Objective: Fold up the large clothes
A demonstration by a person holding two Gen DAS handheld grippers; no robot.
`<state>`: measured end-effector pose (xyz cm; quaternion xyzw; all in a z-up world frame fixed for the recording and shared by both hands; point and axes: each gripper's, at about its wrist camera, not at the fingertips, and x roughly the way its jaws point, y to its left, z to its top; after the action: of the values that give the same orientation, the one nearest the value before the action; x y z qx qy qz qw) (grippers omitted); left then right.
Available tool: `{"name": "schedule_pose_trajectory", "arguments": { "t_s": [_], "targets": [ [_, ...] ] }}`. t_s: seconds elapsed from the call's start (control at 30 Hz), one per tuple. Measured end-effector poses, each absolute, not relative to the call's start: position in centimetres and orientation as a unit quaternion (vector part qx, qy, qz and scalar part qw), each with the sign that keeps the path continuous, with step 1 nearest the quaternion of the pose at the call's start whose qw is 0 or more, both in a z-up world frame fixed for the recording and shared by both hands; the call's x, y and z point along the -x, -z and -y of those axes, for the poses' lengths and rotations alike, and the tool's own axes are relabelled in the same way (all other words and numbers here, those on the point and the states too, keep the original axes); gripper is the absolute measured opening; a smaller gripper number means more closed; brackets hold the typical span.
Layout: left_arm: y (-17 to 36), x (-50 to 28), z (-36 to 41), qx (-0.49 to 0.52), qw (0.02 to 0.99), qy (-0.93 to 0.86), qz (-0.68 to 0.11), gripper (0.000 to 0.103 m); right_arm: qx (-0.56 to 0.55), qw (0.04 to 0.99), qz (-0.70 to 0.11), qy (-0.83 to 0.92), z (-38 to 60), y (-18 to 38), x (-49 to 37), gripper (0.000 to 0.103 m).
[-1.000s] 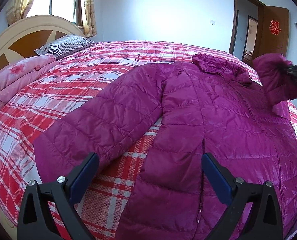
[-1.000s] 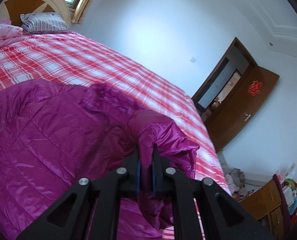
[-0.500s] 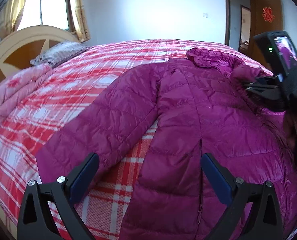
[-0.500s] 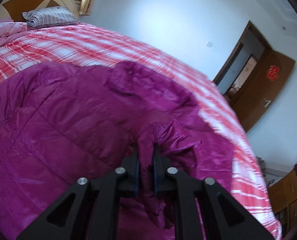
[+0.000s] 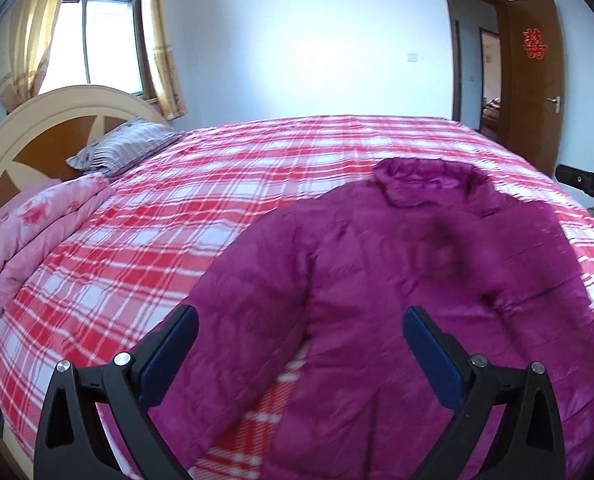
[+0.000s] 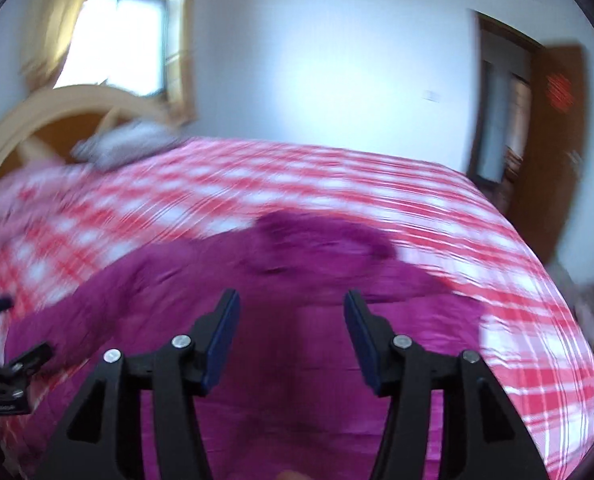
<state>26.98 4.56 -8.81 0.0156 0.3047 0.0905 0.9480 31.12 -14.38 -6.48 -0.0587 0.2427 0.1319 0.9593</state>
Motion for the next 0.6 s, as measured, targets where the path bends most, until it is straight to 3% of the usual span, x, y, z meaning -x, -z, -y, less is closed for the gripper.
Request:
{"name": "schedule_pose_trajectory", "arguments": {
  "t_s": [0.17,0.3,0.5,0.6],
  "targets": [
    [8.2,-28.3,-0.8,-0.036,0.953,-0.063,-0.293,0.102,-0.059,0.962,-0.266,-0.013,23.8,7.1,-34.1,0.058],
    [8.2,-31.3,2.8,-0.071,0.956,-0.032,-0.284,0.102,-0.026,0.952,-0.304,0.026,25.0,9.8,-36.8,0.039],
    [12.2,-37.7,6.3,-0.124,0.941,-0.033,-0.313,0.102,-0.009,0.918,-0.396,0.023,26.0,16.2,-40.0,0.036],
    [15.3,-40.4,6.2,-0.144,0.925,-0.063,-0.347,0.102,0.015,0.918,-0.394,0.031,25.5,16.7,-39.6,0.037]
  ]
}}
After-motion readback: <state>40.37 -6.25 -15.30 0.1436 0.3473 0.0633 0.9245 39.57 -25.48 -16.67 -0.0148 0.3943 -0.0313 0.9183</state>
